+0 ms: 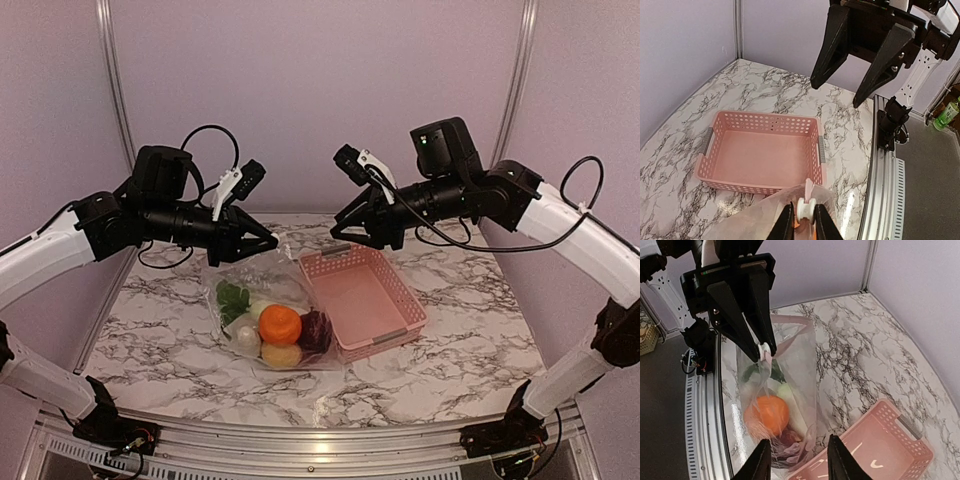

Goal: Place the food in the zip-top bag and seal the zipper
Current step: Pass from the left arm to the right

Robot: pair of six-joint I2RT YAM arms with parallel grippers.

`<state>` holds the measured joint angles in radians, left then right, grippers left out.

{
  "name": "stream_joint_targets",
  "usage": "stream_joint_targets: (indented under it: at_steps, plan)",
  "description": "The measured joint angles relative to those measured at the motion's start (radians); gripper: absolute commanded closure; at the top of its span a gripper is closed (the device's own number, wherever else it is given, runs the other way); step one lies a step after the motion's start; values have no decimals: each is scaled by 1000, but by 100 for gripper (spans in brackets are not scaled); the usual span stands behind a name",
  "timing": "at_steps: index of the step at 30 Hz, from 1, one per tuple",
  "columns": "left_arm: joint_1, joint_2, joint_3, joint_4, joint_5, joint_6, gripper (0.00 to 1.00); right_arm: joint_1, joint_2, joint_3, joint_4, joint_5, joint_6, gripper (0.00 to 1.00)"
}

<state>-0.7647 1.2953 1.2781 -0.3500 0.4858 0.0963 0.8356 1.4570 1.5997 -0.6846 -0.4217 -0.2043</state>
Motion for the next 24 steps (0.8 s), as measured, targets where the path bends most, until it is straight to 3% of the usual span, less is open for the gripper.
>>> stream_joint_targets:
  at_steps: [4,9,11,14,21,24]
  plan:
    - [0,28,31,36,37,-25,84,10,45,6,44,-79,39,46]
    - [0,66,47,77,72,-47,86,55,140,29,74,-121,60,46]
    - [0,72,50,79,82,-51,82,66,169,35,80,-125,63,56]
    - [0,72,50,85,90,-57,71,71,185,35,102,-132,69,100]
    - [6,55,51,72,16,-42,32,73,208,81,141,-152,66,100]
    - [35,8,48,41,-74,-34,29,77,212,116,114,-144,27,100]
